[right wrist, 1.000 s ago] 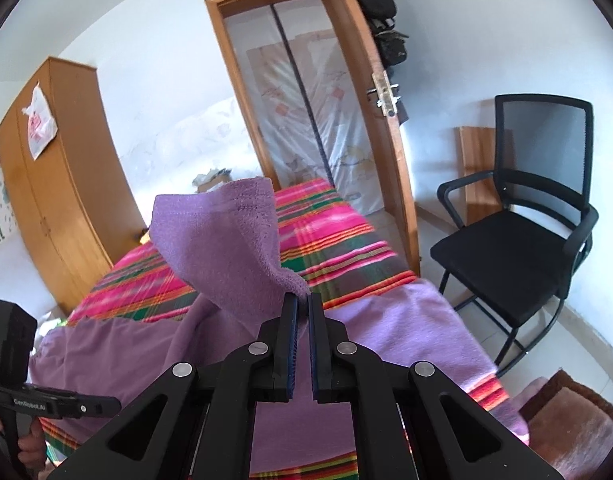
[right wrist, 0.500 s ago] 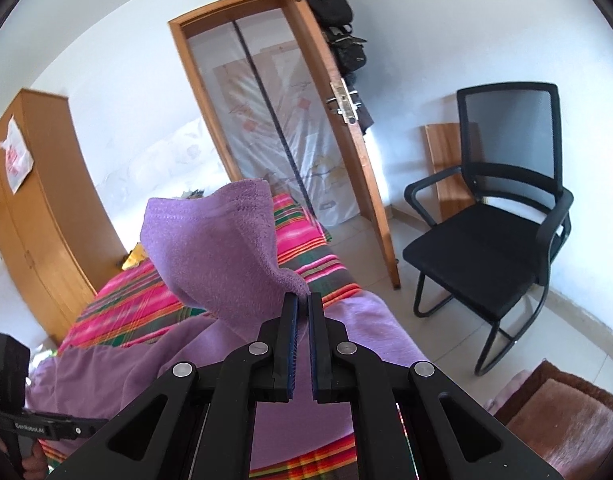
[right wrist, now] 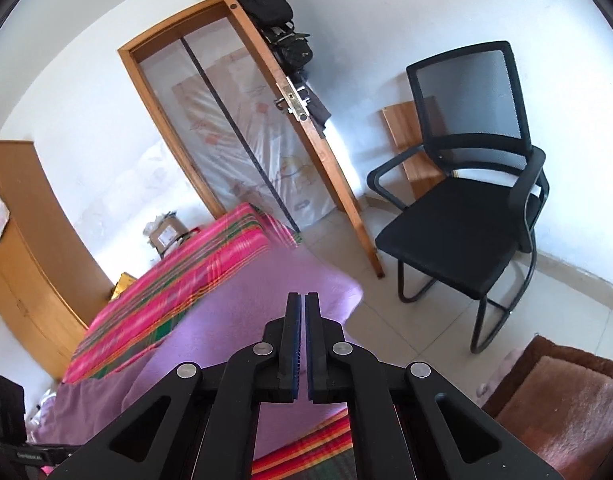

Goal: Fold clothes

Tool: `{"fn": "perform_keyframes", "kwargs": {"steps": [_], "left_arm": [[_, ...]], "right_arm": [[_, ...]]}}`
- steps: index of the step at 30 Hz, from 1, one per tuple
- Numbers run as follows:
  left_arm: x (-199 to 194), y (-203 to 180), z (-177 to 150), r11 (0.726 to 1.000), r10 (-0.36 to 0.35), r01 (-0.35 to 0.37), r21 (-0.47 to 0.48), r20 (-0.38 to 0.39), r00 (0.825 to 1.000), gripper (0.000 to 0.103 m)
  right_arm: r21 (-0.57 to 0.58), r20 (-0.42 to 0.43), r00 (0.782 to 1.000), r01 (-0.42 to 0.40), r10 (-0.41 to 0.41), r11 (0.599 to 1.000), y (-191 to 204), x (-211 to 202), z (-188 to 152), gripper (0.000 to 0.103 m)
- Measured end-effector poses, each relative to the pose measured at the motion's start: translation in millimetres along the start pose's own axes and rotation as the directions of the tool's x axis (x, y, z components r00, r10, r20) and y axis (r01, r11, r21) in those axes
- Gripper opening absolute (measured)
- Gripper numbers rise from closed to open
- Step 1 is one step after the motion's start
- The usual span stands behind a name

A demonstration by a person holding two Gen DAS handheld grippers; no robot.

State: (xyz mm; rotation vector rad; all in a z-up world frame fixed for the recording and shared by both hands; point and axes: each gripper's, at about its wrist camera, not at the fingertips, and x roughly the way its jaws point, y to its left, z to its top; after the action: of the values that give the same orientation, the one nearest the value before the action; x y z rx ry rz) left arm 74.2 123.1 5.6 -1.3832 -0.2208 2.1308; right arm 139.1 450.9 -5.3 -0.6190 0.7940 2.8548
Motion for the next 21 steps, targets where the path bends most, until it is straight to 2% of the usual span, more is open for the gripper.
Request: {"fn": "perform_keyframes", "kwargs": {"steps": [7, 10, 17, 21], "left_arm": [[0, -1, 1, 1.0, 0.003, -0.003, -0.001, -0.001, 1.0, 0.025], [0, -1, 1, 1.0, 0.003, -0.003, -0.002, -0.001, 1.0, 0.025], [0, -2, 2, 1.0, -0.009, 0.009, -0.004, 0.0, 1.0, 0.025], [-1, -1, 1, 1.0, -0.026, 0.026, -0.001, 0.001, 1.0, 0.025]], "right_arm": [[0.044, -0.069, 0.997, -0.041, 0.044, 0.998, -2, 16, -5, 0.009], [0.003, -0.087, 0.995, -0.052, 0.052, 0.999, 13, 23, -6, 0.012], [-0.089, -0.149, 0.988, -0.058, 0.044, 0.994, 51, 43, -9, 0.028], [-0.152, -0.192, 0.981, -0.042, 0.012, 0.988, 72, 56, -12, 0.029]]}}
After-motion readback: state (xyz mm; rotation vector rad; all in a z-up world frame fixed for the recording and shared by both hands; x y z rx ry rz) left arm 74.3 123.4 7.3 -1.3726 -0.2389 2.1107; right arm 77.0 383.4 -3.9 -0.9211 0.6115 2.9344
